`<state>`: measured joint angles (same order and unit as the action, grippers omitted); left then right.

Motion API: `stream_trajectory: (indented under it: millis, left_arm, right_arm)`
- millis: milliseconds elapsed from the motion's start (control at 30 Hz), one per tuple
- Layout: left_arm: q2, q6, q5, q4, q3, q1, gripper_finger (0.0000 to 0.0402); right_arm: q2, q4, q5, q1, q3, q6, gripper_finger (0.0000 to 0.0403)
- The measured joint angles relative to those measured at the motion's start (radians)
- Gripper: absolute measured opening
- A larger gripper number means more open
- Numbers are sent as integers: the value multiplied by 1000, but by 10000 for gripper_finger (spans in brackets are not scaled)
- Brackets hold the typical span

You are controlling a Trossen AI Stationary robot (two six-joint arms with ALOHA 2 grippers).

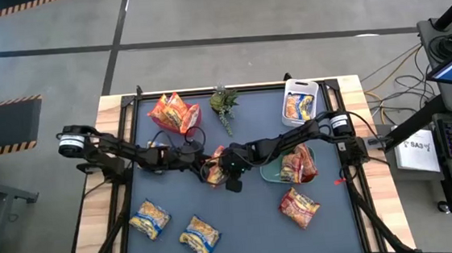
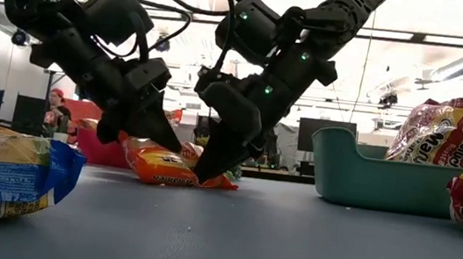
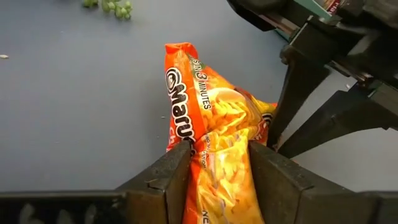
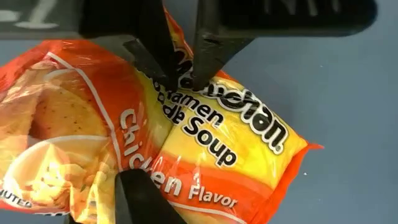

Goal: Sort Maruchan noodles
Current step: Put the orange noodle pack into the red bin

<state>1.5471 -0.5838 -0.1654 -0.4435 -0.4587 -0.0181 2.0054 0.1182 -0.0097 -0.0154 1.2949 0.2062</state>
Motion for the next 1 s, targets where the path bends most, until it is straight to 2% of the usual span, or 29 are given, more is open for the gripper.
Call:
stream_trajectory:
  millis: [200,433,800,1000]
  left_arm:
    - [-28,19,5,30,0,-2,127]
    - [-47,34,11,58,0,-4,82]
    - [-152,95,2,115,2,-28,5]
    - [-261,110,-1,150,2,-35,1]
  right_arm:
    - [-10,3,-3,0,0,3,107]
    - [-78,59,12,2,0,-30,155]
    - [-197,199,8,2,1,-61,164]
    - [-231,289,5,2,-1,-59,157]
